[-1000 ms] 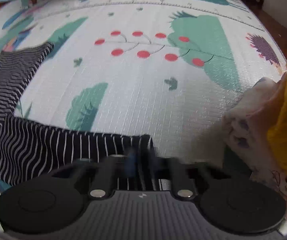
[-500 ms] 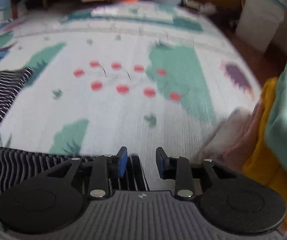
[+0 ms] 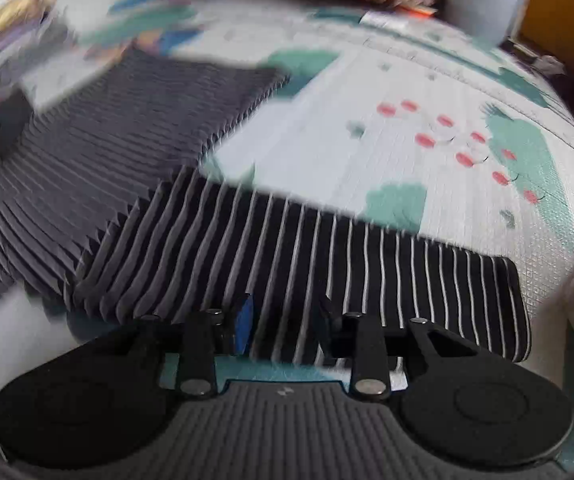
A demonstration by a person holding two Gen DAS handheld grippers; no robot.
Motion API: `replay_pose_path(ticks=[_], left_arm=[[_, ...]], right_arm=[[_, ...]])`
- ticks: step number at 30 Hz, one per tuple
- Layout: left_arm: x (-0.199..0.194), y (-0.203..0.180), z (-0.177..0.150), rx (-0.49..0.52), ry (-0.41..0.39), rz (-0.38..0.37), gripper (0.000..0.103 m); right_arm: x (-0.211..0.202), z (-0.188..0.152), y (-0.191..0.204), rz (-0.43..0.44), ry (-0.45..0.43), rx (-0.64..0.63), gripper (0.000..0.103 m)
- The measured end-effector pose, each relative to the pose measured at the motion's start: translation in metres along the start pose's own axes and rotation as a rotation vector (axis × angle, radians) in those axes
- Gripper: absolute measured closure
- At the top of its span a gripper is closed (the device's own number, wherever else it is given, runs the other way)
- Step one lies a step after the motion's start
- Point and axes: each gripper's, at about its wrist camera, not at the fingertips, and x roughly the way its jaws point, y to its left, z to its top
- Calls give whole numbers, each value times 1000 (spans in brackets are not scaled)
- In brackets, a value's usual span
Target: Fold clothes
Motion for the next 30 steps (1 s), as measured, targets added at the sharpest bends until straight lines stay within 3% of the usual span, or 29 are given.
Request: replay_pose_path(ticks=[2, 5, 7, 8, 10, 11, 15, 20, 22, 25, 28, 30], left_arm=[[-10, 11, 2, 4, -4, 44, 70], [-15, 7, -5, 61, 12, 30, 70], [-1, 3, -20, 78, 99, -2, 68], [3, 2, -28, 93, 135, 0, 62], [7, 0, -45, 136, 189, 27, 65], [5, 1, -48, 141, 196, 24, 66], [-4, 7, -36, 159, 101, 19, 66], [15, 17, -5, 173, 37, 37, 66], [26, 23, 6, 165, 23, 53, 66], [53, 40, 8, 139, 107, 148, 65], [52, 55, 13, 62, 88, 105, 63], [42, 57, 16, 38, 26, 82, 63]], right_arm=[[-5, 11, 21, 36, -50, -11, 67], [-7, 26, 71, 129, -94, -101, 68], [3, 27, 99, 164, -33, -163, 69], [8, 27, 114, 182, -2, -194, 67], [26, 21, 134, 167, 131, -255, 64], [28, 21, 135, 171, 126, -260, 64], [34, 29, 125, 188, 33, -145, 67], [66, 49, 142, 147, -40, -226, 66], [80, 49, 143, 123, -28, -211, 65], [102, 49, 146, 88, -10, -189, 65], [107, 44, 131, 107, -52, -48, 64], [103, 41, 130, 111, -105, 18, 64]])
